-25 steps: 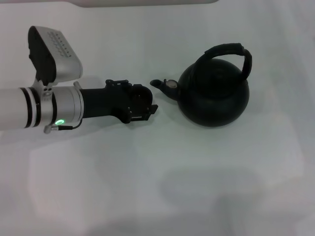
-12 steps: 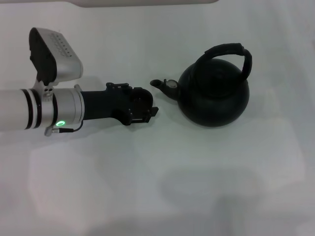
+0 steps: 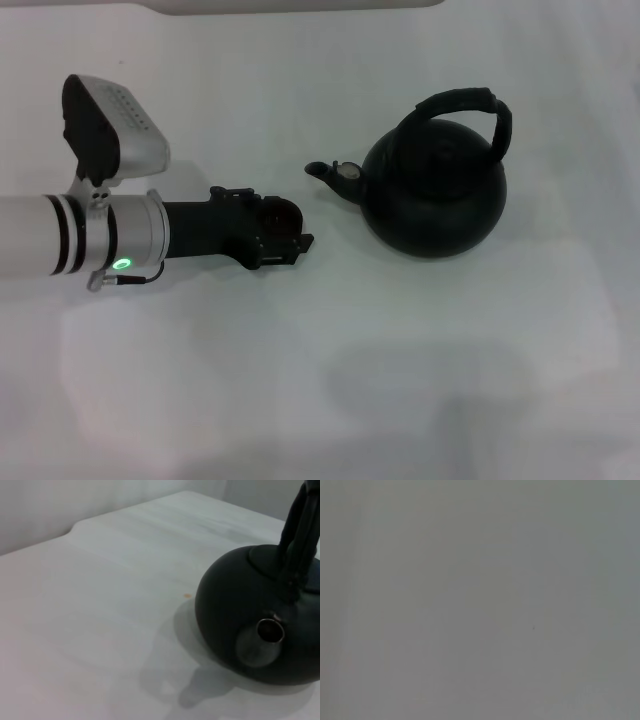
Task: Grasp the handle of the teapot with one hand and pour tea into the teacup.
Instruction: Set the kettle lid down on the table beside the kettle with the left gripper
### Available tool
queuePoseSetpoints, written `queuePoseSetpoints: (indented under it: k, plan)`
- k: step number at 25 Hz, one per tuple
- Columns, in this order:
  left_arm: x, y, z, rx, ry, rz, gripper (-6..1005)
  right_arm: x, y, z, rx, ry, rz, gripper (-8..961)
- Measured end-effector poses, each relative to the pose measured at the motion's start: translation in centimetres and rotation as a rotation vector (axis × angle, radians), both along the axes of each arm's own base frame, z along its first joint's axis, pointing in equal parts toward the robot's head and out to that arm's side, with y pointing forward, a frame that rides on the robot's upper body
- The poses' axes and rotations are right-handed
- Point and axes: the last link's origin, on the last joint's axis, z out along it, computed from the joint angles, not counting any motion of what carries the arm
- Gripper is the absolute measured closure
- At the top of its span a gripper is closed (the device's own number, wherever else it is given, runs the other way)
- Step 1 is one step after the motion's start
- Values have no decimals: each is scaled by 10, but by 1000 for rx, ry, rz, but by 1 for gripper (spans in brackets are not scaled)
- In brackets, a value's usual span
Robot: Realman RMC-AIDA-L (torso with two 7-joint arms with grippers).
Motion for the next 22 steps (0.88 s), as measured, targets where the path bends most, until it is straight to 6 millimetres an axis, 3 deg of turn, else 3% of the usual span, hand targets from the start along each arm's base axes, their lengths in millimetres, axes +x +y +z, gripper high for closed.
queuePoseSetpoints:
  k: [22]
  plan:
    - [-4,8,-2,52,83,-59,296,0,1,0,0,0,0,376]
